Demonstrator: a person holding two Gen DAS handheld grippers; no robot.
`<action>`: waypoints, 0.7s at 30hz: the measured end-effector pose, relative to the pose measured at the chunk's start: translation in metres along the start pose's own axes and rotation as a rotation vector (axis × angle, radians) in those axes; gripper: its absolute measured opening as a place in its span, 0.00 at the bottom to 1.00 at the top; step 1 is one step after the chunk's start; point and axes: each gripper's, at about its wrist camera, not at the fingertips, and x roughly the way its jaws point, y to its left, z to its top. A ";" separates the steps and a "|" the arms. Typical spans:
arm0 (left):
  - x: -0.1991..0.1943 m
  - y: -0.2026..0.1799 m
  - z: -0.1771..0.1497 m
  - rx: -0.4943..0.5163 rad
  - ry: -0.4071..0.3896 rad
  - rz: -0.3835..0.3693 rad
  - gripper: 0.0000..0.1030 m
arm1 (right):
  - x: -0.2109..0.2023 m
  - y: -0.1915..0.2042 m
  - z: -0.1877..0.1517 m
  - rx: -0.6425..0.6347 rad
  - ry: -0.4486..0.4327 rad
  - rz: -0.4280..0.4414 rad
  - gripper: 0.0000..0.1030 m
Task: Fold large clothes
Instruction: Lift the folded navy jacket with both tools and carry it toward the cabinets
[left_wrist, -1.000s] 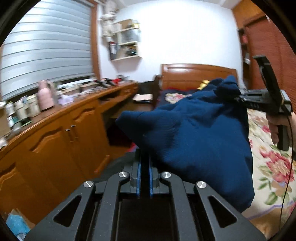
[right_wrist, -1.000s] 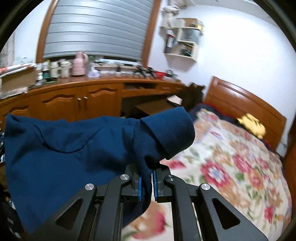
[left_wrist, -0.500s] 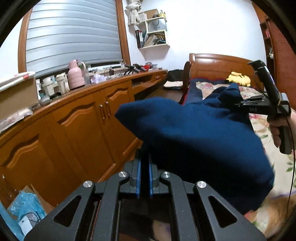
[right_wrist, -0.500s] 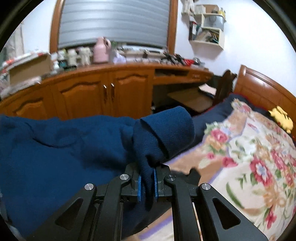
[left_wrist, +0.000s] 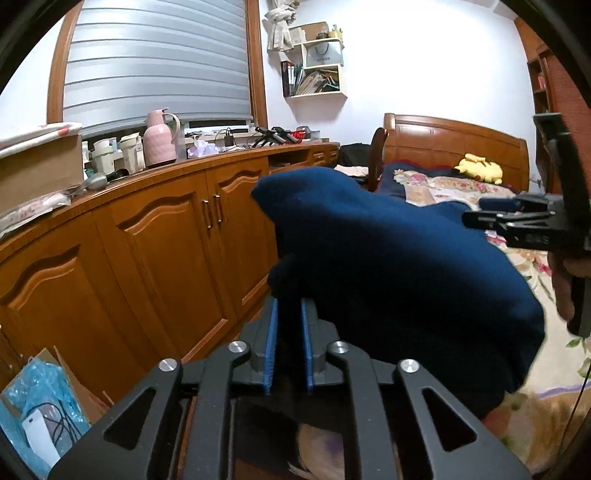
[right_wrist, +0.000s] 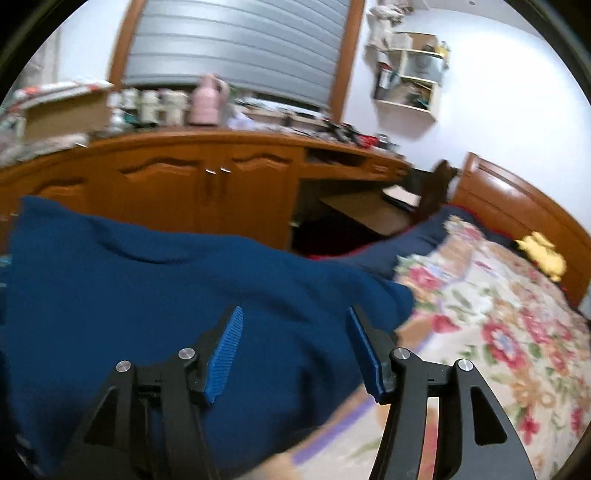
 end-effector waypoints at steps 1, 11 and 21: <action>-0.004 0.000 -0.001 -0.002 -0.007 0.003 0.34 | -0.006 0.002 -0.004 0.009 -0.005 0.060 0.58; -0.049 0.001 -0.014 -0.012 -0.085 0.045 0.86 | 0.002 0.001 -0.015 0.034 0.015 0.180 0.58; -0.062 -0.005 -0.018 0.002 -0.061 0.035 0.86 | 0.011 0.017 -0.027 0.012 0.028 0.167 0.58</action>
